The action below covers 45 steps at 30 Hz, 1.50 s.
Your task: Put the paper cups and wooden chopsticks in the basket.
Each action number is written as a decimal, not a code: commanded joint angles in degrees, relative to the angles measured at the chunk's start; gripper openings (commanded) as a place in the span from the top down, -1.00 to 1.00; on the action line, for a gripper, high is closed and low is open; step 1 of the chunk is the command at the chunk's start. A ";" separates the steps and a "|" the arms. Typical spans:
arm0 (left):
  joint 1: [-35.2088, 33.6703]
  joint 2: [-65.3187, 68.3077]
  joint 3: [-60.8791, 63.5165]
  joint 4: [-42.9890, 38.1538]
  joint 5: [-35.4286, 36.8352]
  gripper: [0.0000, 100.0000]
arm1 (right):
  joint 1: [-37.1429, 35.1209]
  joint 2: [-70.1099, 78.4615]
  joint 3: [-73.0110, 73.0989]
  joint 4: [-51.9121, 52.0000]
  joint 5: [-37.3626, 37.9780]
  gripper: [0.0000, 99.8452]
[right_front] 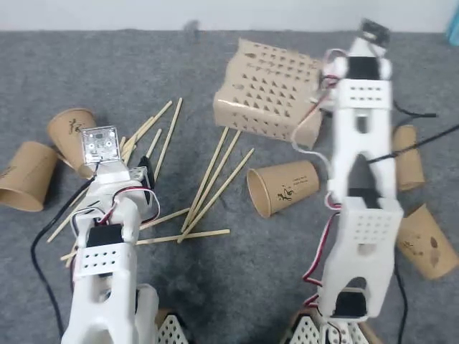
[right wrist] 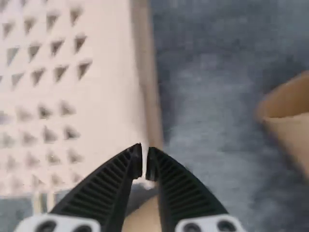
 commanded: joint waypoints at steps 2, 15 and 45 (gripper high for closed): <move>-0.44 0.09 -0.13 -0.97 0.35 0.70 | 2.77 -0.84 0.00 1.10 6.42 0.90; -2.20 1.93 -8.48 6.07 0.88 0.70 | 4.53 -10.95 0.35 11.74 6.24 0.99; 20.04 66.29 -101.05 46.33 12.66 0.69 | 17.27 -66.86 108.04 -42.24 19.43 0.99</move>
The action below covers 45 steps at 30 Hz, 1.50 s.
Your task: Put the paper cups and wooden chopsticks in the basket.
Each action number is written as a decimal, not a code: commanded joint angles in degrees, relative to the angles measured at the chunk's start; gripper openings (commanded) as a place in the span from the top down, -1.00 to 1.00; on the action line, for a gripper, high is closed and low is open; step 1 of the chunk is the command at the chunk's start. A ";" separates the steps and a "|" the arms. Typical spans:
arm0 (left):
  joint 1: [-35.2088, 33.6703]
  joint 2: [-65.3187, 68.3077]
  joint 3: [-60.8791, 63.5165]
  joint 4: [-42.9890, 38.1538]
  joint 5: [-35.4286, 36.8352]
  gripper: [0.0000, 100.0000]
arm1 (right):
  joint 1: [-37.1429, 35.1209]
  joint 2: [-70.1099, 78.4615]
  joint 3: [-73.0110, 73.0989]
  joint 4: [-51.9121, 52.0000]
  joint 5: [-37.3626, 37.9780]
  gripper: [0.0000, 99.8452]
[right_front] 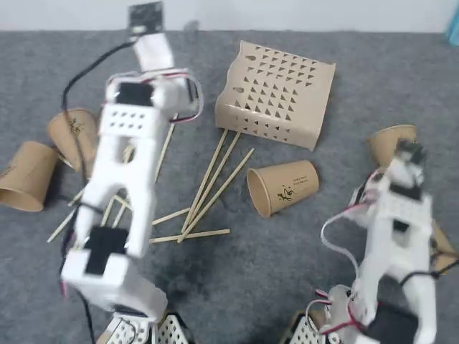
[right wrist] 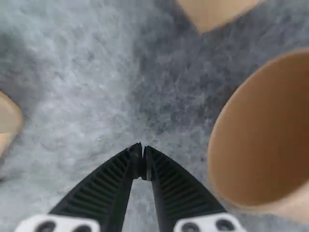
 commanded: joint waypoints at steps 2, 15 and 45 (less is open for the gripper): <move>3.16 8.00 -15.69 4.84 0.44 0.66 | 0.48 -6.81 3.08 -3.38 0.62 0.99; 4.84 36.40 -47.34 12.75 -2.73 0.29 | 0.31 -7.25 3.78 -3.65 1.58 0.99; 5.27 64.35 -83.65 8.79 -1.85 0.65 | 0.57 -7.87 3.78 -3.56 1.67 0.99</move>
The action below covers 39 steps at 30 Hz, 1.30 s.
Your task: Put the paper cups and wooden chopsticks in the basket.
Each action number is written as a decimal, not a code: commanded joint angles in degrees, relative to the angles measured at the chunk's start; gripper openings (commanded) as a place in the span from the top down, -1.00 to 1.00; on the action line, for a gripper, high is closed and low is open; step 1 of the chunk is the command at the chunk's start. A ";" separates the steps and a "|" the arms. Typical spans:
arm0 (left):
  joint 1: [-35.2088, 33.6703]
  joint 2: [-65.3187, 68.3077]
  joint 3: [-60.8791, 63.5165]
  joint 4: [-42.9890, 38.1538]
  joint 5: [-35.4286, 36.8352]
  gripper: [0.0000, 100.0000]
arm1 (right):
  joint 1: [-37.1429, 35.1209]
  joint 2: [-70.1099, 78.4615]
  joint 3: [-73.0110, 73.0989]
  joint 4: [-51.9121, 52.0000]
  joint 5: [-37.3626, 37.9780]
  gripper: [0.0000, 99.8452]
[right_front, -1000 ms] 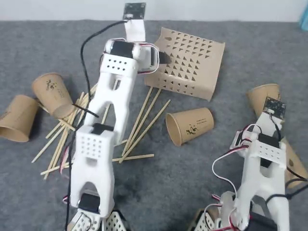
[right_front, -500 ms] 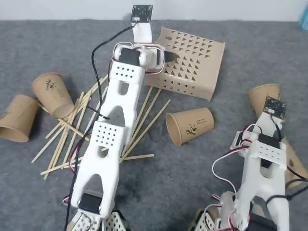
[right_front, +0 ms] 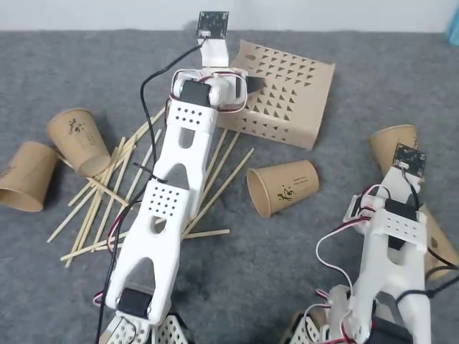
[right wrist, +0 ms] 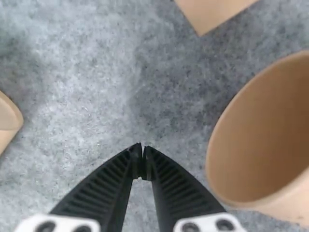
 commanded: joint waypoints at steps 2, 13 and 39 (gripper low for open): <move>0.00 -2.81 -1.71 0.35 0.44 0.87 | 0.40 -2.77 -0.35 -1.10 0.79 0.99; 2.99 -7.38 -1.71 4.04 0.79 0.98 | 0.48 -2.77 -0.44 -1.10 0.70 0.99; -6.86 -8.00 -1.71 18.73 15.47 0.94 | 0.40 -2.68 -0.35 -1.63 0.88 0.99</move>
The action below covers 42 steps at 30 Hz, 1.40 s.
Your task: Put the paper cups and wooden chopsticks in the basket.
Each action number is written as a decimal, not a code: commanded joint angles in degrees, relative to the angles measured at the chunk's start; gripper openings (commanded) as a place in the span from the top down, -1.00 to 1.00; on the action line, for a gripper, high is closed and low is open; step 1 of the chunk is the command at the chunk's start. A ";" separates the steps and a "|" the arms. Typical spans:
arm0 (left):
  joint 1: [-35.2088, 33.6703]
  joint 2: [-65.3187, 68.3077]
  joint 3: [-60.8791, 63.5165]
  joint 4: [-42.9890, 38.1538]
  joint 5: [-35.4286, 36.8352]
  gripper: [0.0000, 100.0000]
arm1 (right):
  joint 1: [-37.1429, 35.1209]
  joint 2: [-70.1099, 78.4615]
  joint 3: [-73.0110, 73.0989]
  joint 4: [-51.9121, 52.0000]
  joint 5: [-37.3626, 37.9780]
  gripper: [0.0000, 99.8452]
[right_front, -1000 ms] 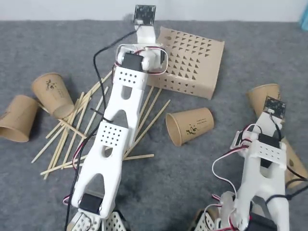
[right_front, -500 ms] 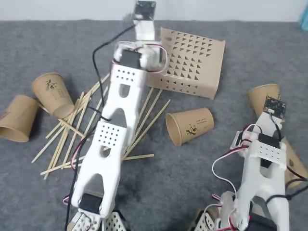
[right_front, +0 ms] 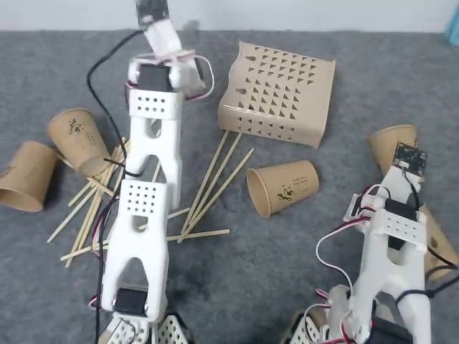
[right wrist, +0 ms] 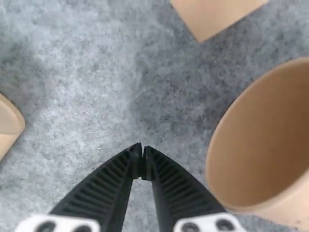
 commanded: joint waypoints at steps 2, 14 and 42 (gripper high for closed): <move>2.02 0.79 -0.84 2.99 1.58 0.81 | 0.40 -2.68 -0.35 -0.66 0.70 0.99; 7.91 -3.25 -0.92 6.15 -1.05 0.40 | 0.22 -2.68 -0.26 -0.92 2.55 0.99; 20.57 -0.09 -0.92 -5.19 -7.38 0.70 | 0.40 -2.77 -0.26 -2.15 2.37 0.99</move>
